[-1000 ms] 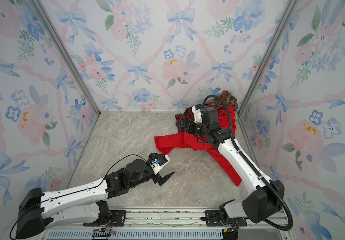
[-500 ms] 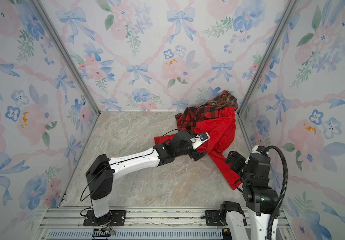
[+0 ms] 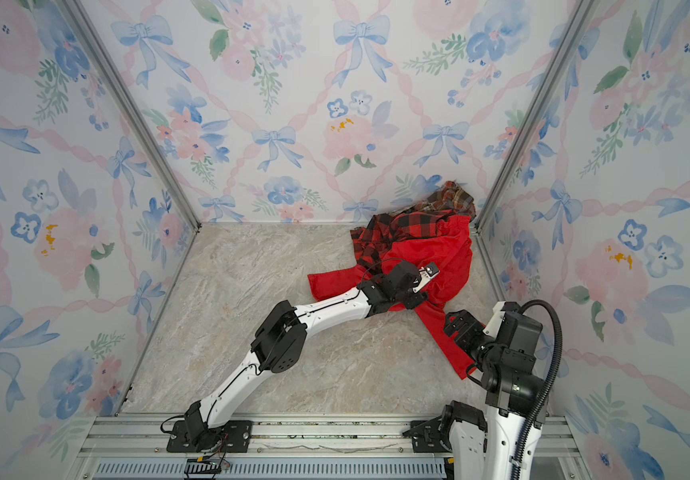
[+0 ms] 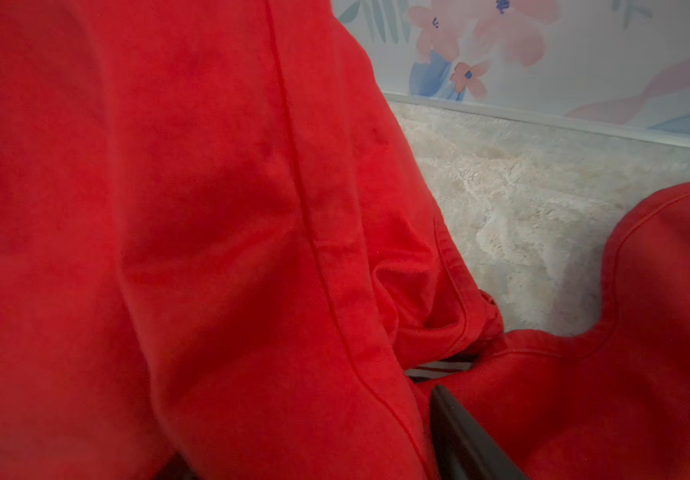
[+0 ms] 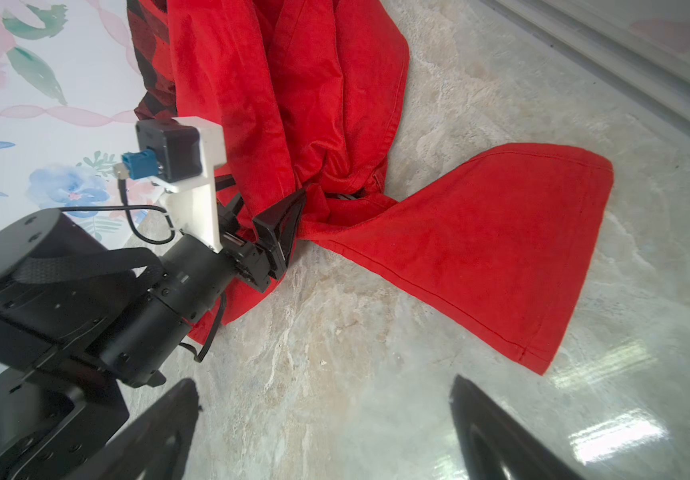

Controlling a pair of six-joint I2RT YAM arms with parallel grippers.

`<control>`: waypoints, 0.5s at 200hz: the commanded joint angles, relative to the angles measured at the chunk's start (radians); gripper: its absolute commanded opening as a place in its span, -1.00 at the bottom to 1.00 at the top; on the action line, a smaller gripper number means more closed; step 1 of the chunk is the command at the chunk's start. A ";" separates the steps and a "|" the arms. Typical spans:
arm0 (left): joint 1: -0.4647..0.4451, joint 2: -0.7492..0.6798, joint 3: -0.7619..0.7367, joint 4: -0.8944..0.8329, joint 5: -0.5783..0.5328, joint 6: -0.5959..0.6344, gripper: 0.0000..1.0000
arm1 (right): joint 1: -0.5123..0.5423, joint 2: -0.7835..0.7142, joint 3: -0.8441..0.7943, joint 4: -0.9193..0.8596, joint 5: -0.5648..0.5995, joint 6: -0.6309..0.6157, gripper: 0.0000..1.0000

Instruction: Pick out a specific cloth from the pile

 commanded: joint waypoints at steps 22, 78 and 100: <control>-0.029 -0.077 0.013 0.052 -0.129 -0.009 -1.00 | -0.006 -0.022 0.014 -0.025 0.001 -0.036 0.94; -0.057 -0.362 -0.164 0.264 -0.144 0.063 -1.00 | -0.006 -0.050 -0.006 -0.024 0.012 -0.022 0.94; -0.043 -0.459 -0.206 0.364 -0.117 0.096 -1.00 | -0.008 -0.058 -0.011 -0.018 0.019 -0.009 0.94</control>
